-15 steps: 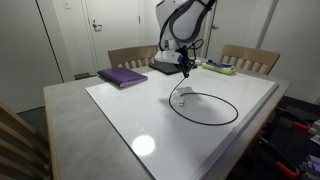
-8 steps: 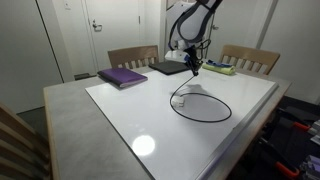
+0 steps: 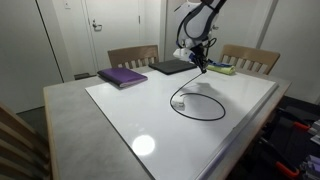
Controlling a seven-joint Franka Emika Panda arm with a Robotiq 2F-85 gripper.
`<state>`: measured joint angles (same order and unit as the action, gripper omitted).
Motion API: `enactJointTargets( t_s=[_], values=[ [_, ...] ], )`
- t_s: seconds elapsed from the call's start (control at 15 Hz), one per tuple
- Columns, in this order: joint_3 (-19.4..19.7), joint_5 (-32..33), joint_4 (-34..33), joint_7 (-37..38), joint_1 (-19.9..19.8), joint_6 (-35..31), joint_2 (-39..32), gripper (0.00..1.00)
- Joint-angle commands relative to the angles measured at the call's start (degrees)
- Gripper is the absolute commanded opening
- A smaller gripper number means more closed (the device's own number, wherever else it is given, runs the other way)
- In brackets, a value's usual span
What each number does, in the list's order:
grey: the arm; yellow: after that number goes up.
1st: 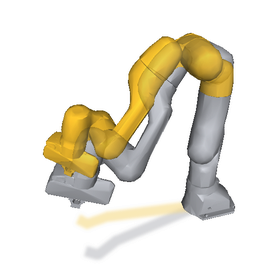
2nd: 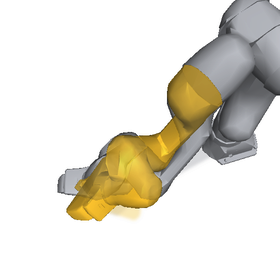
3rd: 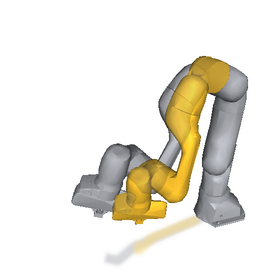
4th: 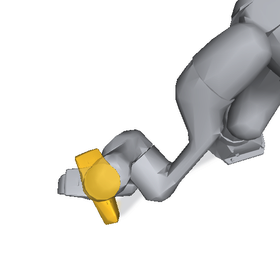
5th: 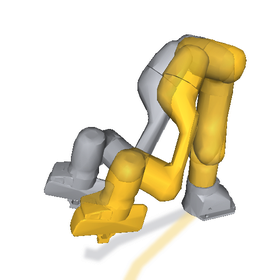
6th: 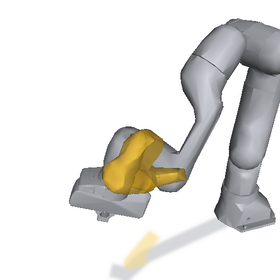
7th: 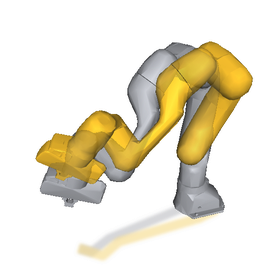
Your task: Wind the black charging cable
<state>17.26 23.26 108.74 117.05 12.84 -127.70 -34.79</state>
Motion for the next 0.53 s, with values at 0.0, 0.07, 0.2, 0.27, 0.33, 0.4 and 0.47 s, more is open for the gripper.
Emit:
enactJointTargets(
  t_s=[0.0,0.07,0.2,0.27,0.33,0.4,0.47],
  values=[
    [-1.0,0.0,0.2,2.0,-2.0,3.3,1.2,0.02],
    [-2.0,-1.6,0.4,1.3,-2.4,6.8,1.6,0.02],
    [-2.9,-3.3,2.0,3.9,-2.1,12.1,2.9,0.02],
    [-3.4,-4.5,3.1,5.5,-2.3,14.2,3.8,0.02],
    [-4.1,-5.4,3.9,6.9,-2.5,15.8,4.5,0.02],
    [-4.7,-6.5,5.2,8.6,-2.7,17.0,5.5,0.02],
    [-5.3,-7.5,6.2,9.8,-3.0,17.6,6.1,0.02]
  ],
)
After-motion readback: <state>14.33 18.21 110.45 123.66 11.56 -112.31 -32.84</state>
